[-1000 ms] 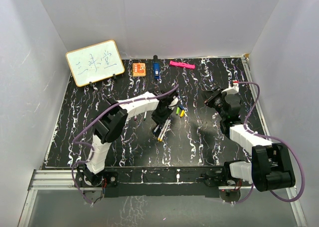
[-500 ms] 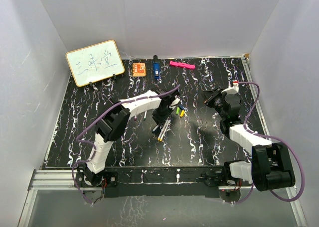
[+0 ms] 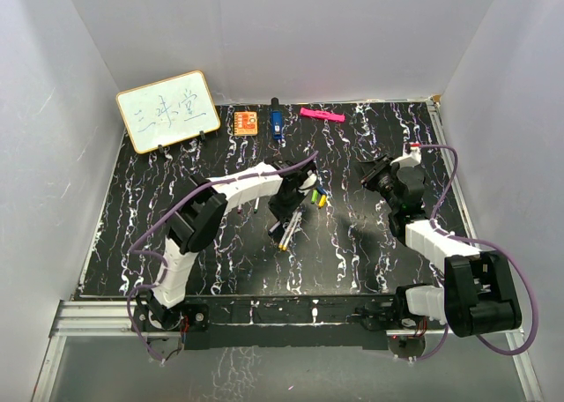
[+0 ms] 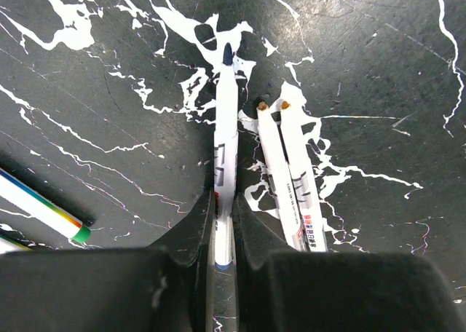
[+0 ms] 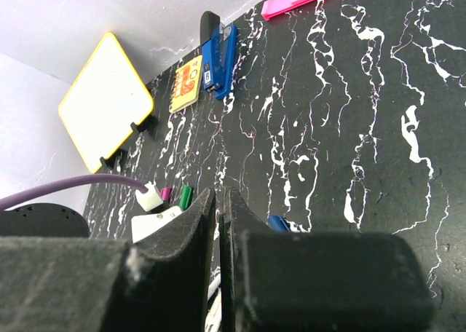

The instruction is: Insert the pens into the pen caps

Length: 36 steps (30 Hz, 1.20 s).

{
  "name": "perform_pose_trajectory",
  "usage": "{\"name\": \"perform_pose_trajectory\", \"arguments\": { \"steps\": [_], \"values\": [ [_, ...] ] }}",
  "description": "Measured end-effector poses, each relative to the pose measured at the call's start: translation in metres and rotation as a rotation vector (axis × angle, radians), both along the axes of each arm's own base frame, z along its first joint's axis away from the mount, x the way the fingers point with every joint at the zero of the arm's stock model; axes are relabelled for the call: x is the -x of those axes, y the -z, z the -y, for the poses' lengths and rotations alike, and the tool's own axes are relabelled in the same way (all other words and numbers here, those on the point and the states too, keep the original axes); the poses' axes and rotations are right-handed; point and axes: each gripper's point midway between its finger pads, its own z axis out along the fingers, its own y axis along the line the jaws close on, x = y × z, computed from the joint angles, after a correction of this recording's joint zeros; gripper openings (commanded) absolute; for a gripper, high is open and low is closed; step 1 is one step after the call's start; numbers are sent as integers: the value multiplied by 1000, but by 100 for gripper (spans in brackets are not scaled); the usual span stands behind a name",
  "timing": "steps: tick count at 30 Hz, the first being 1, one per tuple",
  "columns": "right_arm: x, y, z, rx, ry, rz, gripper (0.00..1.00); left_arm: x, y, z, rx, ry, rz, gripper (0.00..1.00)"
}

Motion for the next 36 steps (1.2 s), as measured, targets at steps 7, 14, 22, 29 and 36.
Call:
{"name": "perform_pose_trajectory", "arguments": {
  "steps": [7, 14, 22, 29, 36],
  "values": [
    [-1, 6, 1, 38, -6, -4, 17, -3, -5, 2, 24, -1, 28, 0],
    [-9, 25, -2, 118, -29, -75, 33, -3, -8, 3, 36, -1, 39, 0],
    [-20, 29, -30, 270, -94, -107, 36, -3, -9, 2, 49, -1, 52, 0],
    [-32, 49, -33, 384, -113, -174, 35, -5, -12, -4, 56, -13, 68, 0],
    [-31, 85, -46, 491, -163, -281, 33, -11, -28, -28, 81, -72, 81, 0]
  ]
}}
